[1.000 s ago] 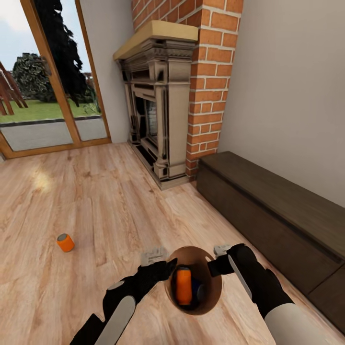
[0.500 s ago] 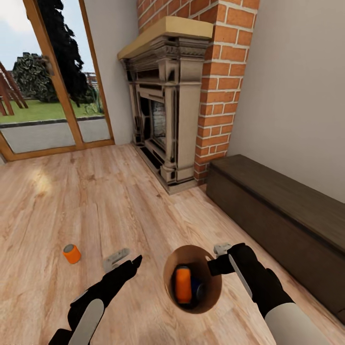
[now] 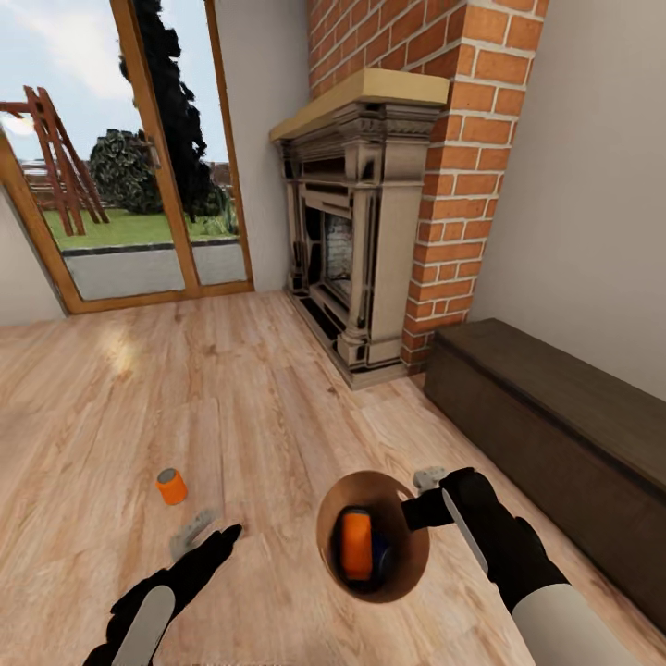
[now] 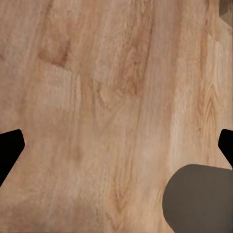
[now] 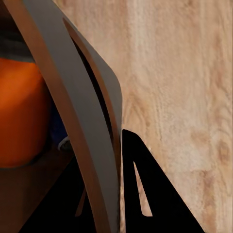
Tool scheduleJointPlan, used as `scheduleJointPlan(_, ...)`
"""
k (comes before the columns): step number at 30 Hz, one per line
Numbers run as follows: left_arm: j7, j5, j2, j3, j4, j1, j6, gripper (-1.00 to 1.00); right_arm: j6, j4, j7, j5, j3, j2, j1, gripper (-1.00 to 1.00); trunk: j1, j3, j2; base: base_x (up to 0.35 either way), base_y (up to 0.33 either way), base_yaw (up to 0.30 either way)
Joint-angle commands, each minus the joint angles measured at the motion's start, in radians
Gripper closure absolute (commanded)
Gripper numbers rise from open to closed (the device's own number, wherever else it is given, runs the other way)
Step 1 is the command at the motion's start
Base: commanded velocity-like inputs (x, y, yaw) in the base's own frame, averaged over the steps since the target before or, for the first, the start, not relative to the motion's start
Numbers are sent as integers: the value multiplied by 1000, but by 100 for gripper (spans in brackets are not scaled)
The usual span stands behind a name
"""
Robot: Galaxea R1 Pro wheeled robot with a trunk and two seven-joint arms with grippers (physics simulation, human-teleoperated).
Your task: Put the three can of soda from the living room inside the tash can in the kitchen.
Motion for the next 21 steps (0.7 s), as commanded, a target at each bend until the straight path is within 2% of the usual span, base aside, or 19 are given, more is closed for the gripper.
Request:
scheduleJointPlan(1,-1,1,-2,11,1,0,-1,-100,3,0,5,-26,0,0,0,100,0,0,0,0,0,264)
scheduleJointPlan(3,-4,4,-5,27,2,0,-1,-100,3,0,5,-25,-1,0,0,100,0,0,0,0,0,283)
scheduleJointPlan(14,-4,0,4,36,31,1,-3,-100,3,0,5,-25,-1,0,0,100,0,0,0,0,9,291)
scheduleJointPlan(21,-4,-5,8,38,56,1,-11,-100,3,0,5,-25,-1,-2,0,100,0,0,0,43,233,293)
